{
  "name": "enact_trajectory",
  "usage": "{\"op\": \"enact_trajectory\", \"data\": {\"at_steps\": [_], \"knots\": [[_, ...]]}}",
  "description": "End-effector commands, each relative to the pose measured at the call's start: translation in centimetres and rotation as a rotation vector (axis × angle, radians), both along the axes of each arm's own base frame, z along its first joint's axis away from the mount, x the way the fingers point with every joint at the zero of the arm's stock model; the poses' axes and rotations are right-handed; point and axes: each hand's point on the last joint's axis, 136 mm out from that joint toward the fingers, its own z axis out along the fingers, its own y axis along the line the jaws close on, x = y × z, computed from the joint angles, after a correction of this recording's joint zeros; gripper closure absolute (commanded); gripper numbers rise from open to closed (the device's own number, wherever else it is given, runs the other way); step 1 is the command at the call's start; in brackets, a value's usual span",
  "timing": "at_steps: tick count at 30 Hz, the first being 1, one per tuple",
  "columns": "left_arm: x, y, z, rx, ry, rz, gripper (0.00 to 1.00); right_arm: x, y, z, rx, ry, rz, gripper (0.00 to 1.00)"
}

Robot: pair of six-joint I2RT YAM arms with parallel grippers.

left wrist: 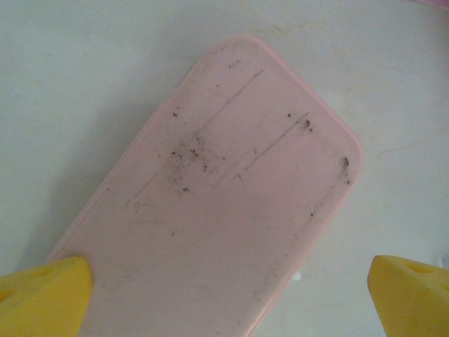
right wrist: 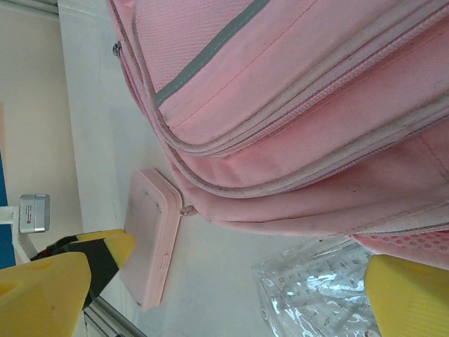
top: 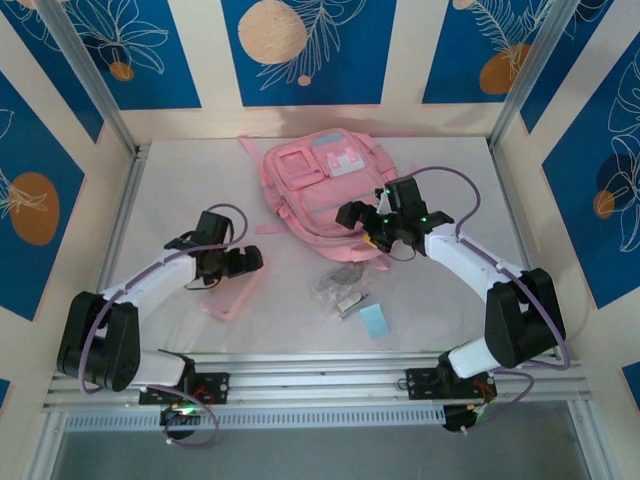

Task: Pack the student bag
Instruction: Move the pencil case to the bottom-center of the table.

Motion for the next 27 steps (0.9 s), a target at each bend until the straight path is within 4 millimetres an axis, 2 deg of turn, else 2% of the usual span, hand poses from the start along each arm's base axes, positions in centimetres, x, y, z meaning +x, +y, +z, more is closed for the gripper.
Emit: {"op": "enact_trajectory", "data": {"at_steps": [1, 5, 7, 10, 14, 20, 27], "knots": [[0.4, 1.7, 1.5, 0.122, -0.006, -0.014, 0.0, 0.0, 0.3, 0.0, 0.0, -0.003, 0.001, 0.0], [0.4, 3.7, 1.8, 0.265, 0.007, -0.069, 0.0, -0.2, 0.4, -0.4, -0.001, 0.003, -0.002, 0.0], [0.2, 3.9, 0.8, 0.285, 0.041, -0.098, 0.0, -0.2, 0.4, -0.5, 0.004, 0.002, -0.006, 0.0], [-0.6, 3.8, -1.7, 0.29, 0.124, -0.131, 0.0, -0.2, 0.5, -0.3, 0.011, -0.001, -0.005, 0.0], [-1.4, 2.8, -4.0, 0.227, 0.181, -0.153, 0.0, -0.3, 0.3, -0.2, 0.004, -0.007, -0.004, 0.0], [-2.4, 1.2, -2.9, 0.142, 0.186, -0.167, 0.0, -0.3, -0.2, 0.0, -0.014, -0.021, -0.023, 0.0], [-5.6, -0.9, -2.2, 0.035, 0.238, -0.171, 0.0, 0.1, 0.1, 0.2, -0.005, -0.019, -0.021, 0.0]]}}
